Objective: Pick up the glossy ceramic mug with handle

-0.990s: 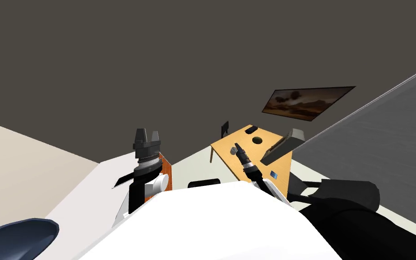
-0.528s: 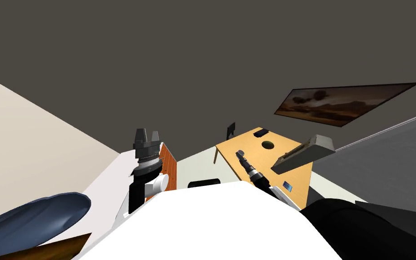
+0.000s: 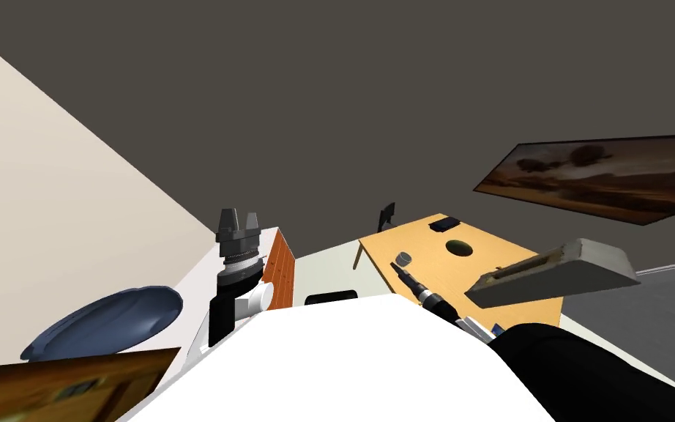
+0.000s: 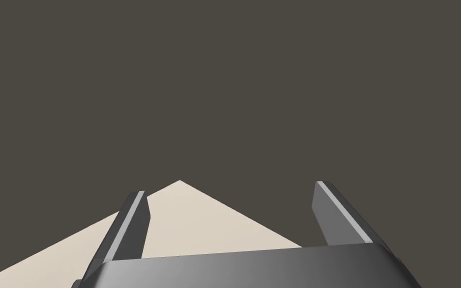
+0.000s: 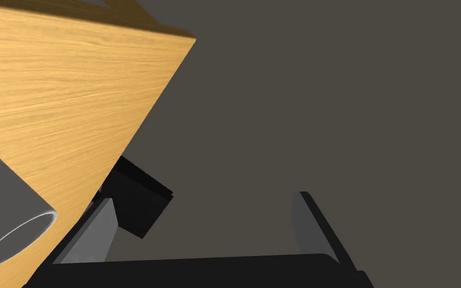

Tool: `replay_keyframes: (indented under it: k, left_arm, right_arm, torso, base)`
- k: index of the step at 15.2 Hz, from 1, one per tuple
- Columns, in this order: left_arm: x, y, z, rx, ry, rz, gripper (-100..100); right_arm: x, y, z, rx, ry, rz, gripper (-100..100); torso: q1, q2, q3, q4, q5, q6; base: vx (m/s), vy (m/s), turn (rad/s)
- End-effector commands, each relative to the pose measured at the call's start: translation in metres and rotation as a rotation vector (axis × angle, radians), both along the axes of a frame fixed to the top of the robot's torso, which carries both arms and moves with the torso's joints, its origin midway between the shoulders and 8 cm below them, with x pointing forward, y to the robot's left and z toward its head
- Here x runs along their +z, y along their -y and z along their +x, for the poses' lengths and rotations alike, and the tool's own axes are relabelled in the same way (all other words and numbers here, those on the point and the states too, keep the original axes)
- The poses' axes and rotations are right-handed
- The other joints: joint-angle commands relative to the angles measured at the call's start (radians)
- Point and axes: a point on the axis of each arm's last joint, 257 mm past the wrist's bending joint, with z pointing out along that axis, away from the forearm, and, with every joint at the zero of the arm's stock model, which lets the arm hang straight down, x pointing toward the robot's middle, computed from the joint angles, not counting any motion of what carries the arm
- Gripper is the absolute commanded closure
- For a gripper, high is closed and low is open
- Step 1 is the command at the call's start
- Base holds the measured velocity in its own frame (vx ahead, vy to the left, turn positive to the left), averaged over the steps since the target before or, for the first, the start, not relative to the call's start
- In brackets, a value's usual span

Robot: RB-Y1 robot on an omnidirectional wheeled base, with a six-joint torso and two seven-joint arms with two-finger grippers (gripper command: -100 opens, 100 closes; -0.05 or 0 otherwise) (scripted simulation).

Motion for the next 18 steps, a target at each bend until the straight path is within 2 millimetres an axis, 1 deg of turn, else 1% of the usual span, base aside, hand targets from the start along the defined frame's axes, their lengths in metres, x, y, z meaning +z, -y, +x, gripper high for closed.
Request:
replay_keyframes:
  k: [1, 2, 3, 4, 5, 6, 7, 8, 9, 10, 12, 14, 15, 16, 17, 18]
  left_arm:
    - [0.000, 0.000, 0.000, 0.000, 0.000, 0.000, 0]
    - [0.000, 0.000, 0.000, 0.000, 0.000, 0.000, 0]
    - [0.000, 0.000, 0.000, 0.000, 0.000, 0.000, 0]
    - [0.000, 0.000, 0.000, 0.000, 0.000, 0.000, 0]
    - [0.000, 0.000, 0.000, 0.000, 0.000, 0.000, 0]
    - [0.000, 0.000, 0.000, 0.000, 0.000, 0.000, 0]
    - [0.000, 0.000, 0.000, 0.000, 0.000, 0.000, 0]
    - [0.000, 0.000, 0.000, 0.000, 0.000, 0.000, 0]
    - [0.000, 0.000, 0.000, 0.000, 0.000, 0.000, 0]
    - [0.000, 0.000, 0.000, 0.000, 0.000, 0.000, 0]
    - [0.000, 0.000, 0.000, 0.000, 0.000, 0.000, 0]
    - [0.000, 0.000, 0.000, 0.000, 0.000, 0.000, 0]
    - [0.000, 0.000, 0.000, 0.000, 0.000, 0.000, 0]
    - [0.000, 0.000, 0.000, 0.000, 0.000, 0.000, 0]
    - [0.000, 0.000, 0.000, 0.000, 0.000, 0.000, 0]
    - [0.000, 0.000, 0.000, 0.000, 0.000, 0.000, 0]
  right_arm:
    - [-0.024, 0.027, -0.031, -0.005, -0.104, -0.077, -100]
    - [-0.024, 0.027, -0.031, -0.002, -0.105, -0.080, -100]
    - [-0.038, 0.047, -0.052, -0.004, -0.175, -0.133, -100]
    - [-0.039, 0.048, -0.053, -0.006, -0.178, -0.134, -100]
    - [-0.052, 0.068, -0.077, -0.008, -0.249, -0.187, -100]
    - [-0.052, 0.068, -0.077, -0.008, -0.249, -0.187, -100]
    - [-0.062, 0.086, -0.098, -0.006, -0.311, -0.236, -100]
    - [-0.063, 0.089, -0.100, -0.010, -0.317, -0.238, -100]
    - [-0.072, 0.108, -0.124, -0.011, -0.383, -0.286, -100]
    - [-0.072, 0.108, -0.124, -0.011, -0.383, -0.286, -100]
    - [-0.083, 0.141, -0.169, -0.005, -0.500, -0.371, -100]
    - [-0.084, 0.144, -0.171, -0.009, -0.505, -0.373, -100]
    - [-0.088, 0.159, -0.194, -0.006, -0.562, -0.410, -100]
    - [-0.091, 0.172, -0.215, -0.001, -0.615, -0.444, -100]
    - [-0.091, 0.172, -0.215, -0.001, -0.615, -0.444, -100]
    - [-0.093, 0.184, -0.236, 0.005, -0.664, -0.473, -100]
  torso:
    - [0.000, 0.000, 0.000, 0.000, 0.000, 0.000]
    - [0.000, -0.001, 0.000, 0.000, 0.000, -0.001]
    - [0.000, -0.001, -0.001, 0.000, 0.000, 0.000]
    - [0.000, -0.001, -0.001, 0.000, 0.000, -0.001]
    - [0.000, -0.002, -0.001, 0.000, 0.000, 0.000]
    - [0.000, -0.002, -0.001, 0.000, 0.000, 0.000]
    - [0.000, -0.002, -0.001, 0.000, 0.000, 0.000]
    - [-0.001, -0.003, -0.002, -0.001, 0.000, -0.001]
    - [-0.001, -0.003, -0.002, -0.001, 0.000, 0.000]
    - [-0.001, -0.002, -0.001, -0.001, 0.000, -0.001]
    - [-0.001, -0.002, -0.001, 0.000, 0.000, 0.000]
    - [-0.002, -0.003, -0.002, -0.001, 0.000, 0.000]
    - [-0.001, -0.002, -0.001, 0.000, 0.000, 0.001]
    - [-0.001, -0.001, -0.001, 0.000, 0.000, 0.000]
    - [-0.002, -0.002, -0.001, 0.000, 0.000, -0.001]
    - [-0.002, -0.002, -0.001, 0.000, 0.000, 0.000]
  base:
    - [0.071, 0.030, 0.344]
    - [0.069, 0.025, 0.269]
    - [0.076, 0.037, 0.316]
    - [0.075, 0.027, 0.279]
    - [0.084, 0.030, 0.305]
    - [0.083, 0.021, 0.266]
    - [0.093, 0.011, 0.343]
    - [0.087, 0.002, 0.275]
    - [0.080, 0.008, 0.384]
    - [0.074, 0.003, 0.279]
    - [0.085, 0.003, 0.344]
    - [0.076, -0.012, 0.212]
    - [0.056, -0.011, 0.187]
    - [0.078, -0.019, 0.467]
    - [0.083, -0.031, 0.350]
    - [0.082, -0.029, 0.262]
